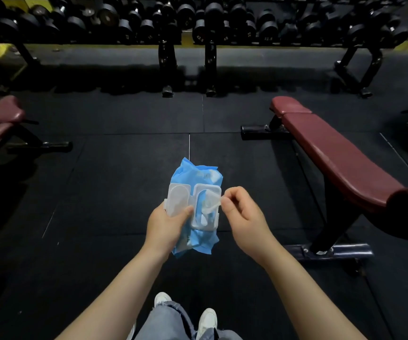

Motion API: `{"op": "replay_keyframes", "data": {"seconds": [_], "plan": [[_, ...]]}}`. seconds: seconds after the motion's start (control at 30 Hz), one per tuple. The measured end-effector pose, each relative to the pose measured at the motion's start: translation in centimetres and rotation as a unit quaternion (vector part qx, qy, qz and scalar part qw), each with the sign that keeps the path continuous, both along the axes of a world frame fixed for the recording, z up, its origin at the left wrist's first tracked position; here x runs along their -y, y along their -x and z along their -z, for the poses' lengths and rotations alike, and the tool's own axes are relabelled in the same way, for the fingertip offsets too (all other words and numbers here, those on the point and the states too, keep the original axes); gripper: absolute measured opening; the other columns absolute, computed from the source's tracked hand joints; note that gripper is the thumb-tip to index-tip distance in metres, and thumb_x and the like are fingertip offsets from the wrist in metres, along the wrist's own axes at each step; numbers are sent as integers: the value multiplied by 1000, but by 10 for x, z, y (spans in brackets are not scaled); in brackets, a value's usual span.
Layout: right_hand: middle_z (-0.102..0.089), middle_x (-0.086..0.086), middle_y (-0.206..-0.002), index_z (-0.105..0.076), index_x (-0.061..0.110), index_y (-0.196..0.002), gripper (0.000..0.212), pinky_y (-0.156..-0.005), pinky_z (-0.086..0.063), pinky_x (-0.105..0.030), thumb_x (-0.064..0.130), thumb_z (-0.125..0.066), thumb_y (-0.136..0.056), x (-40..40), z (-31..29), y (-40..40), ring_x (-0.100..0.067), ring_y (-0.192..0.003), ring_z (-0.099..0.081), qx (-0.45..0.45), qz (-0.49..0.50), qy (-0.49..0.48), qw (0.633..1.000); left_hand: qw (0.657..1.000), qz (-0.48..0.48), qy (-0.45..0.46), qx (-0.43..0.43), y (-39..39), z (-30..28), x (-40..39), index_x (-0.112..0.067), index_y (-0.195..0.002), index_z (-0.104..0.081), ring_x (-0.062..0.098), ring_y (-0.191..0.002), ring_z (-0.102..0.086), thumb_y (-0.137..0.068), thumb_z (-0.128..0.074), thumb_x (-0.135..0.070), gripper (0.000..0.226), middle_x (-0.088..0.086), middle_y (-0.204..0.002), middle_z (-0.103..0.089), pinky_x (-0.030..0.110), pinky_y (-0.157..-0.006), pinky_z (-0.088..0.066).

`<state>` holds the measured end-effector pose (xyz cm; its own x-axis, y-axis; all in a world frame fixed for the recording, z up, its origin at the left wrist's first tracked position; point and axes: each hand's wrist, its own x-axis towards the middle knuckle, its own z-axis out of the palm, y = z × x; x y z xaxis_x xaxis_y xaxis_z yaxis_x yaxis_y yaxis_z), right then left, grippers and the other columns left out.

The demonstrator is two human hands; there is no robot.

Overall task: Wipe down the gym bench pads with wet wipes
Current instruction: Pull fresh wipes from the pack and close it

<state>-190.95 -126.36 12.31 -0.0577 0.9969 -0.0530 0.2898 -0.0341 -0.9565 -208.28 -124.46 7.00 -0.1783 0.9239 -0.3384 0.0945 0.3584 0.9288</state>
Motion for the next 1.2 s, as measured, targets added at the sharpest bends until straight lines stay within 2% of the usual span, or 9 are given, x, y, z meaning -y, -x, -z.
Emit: {"op": "replay_keyframes", "data": {"seconds": [0.17,0.27,0.37,0.53,0.63,0.77,0.9,1.0,1.2], "plan": [[-50,9,-76,-52,14,-86,15,-63,-41,-18,14,-48,-101,9,-16,8,-4,-68,-44,-28,-70,-9,997,999,-10,32,-15,0,8,-3,-20,-104,-64,20,-91,-69,-86,-74,-23,20,2,-98,-71,45,-81,-60],[-53,3,-79,-52,10,-89,13,-69,-47,-26,11,-48,-101,8,-24,5,-16,-74,-51,-75,-54,-26,995,999,-9,43,-32,3,13,-5,-25,-95,-62,19,-90,-68,-88,-71,-22,12,1,-97,-69,41,-77,-59],[-54,2,-80,-52,5,-92,11,-69,-48,-22,10,-47,-101,3,-33,-4,-11,-75,-52,-155,-19,-37,987,997,-9,54,-63,8,19,-5,-23,-88,-63,20,-84,-67,-86,-69,-19,7,2,-90,-69,41,-73,-58],[-70,-2,-107,-52,9,-93,9,-97,-51,-37,11,-48,-101,-20,-22,-22,-17,-106,-65,-139,65,-16,988,996,-28,73,-43,22,29,0,-22,-97,-63,20,-89,-67,-87,-72,-22,13,1,-95,-69,36,-71,-54],[-73,-4,-89,-49,10,-97,11,-90,-53,-38,16,-43,-103,-24,-8,-30,-18,-91,-68,-128,108,30,985,996,-35,85,-16,25,29,3,-19,-105,-64,23,-94,-68,-86,-75,-23,22,3,-100,-71,45,-83,-57],[-56,3,-73,-53,16,-93,11,-73,-45,-29,22,-48,-100,-22,15,-33,-11,-73,-54,-34,130,84,987,996,-38,82,10,27,25,3,-15,-106,-66,24,-92,-70,-87,-74,-19,21,5,-100,-72,43,-81,-58],[-60,10,-82,-60,25,-90,16,-68,-45,-25,41,-63,-90,-18,28,-23,-10,-76,-55,52,64,151,985,996,-31,72,34,28,17,3,-15,-105,-66,23,-92,-71,-87,-74,-19,20,5,-101,-73,42,-79,-59],[-64,12,-98,-61,30,-93,28,-75,-48,-27,55,-68,-81,-17,30,-10,-8,-90,-59,118,-33,210,970,998,-12,61,29,26,12,3,-16,-107,-65,23,-93,-71,-87,-74,-21,22,4,-101,-73,44,-80,-60],[-65,7,-90,-59,21,-88,27,-63,-44,-25,45,-70,-83,-19,29,3,-10,-75,-56,119,-69,225,965,998,6,51,28,22,7,2,-14,-109,-66,24,-92,-73,-86,-76,-23,27,5,-100,-74,50,-82,-60]]}}
